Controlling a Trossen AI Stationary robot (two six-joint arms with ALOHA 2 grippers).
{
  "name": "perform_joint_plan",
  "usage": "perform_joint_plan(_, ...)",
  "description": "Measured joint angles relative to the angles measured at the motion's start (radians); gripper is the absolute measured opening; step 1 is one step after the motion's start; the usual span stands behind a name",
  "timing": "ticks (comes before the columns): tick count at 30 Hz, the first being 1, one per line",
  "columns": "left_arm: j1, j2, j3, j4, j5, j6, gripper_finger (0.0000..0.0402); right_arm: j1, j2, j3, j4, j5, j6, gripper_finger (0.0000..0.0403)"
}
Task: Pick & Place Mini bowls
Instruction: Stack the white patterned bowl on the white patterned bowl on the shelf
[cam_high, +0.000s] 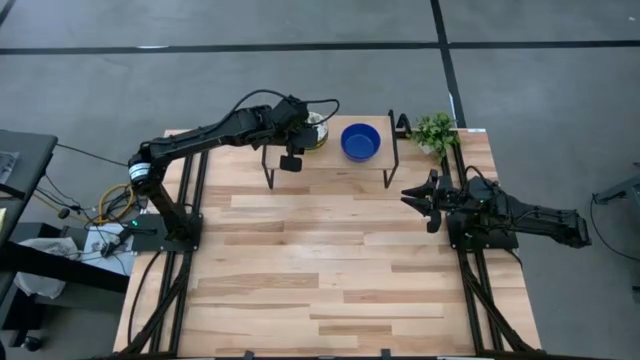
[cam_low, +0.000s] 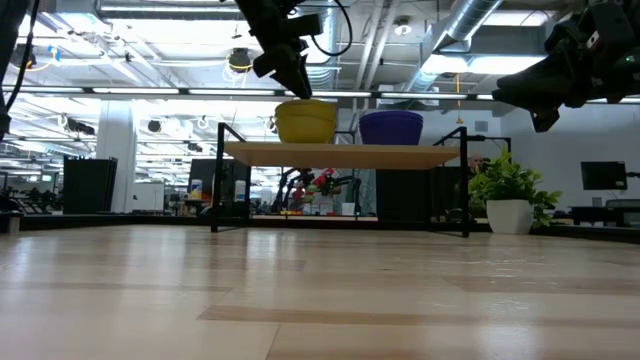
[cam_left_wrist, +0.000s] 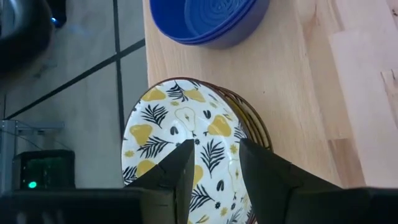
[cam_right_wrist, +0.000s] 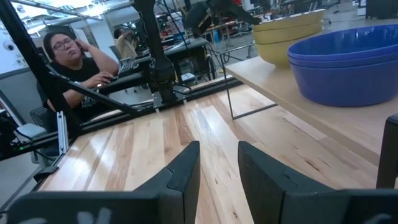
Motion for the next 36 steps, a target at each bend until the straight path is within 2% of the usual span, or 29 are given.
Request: perform_joint_plan(36, -0.02, -0.009, 0.0, -0.006, -0.008, -0.071, 0.0127, 0.0, 0.0, 0.0, 0.0, -0.003, 0.001, 0.0098)
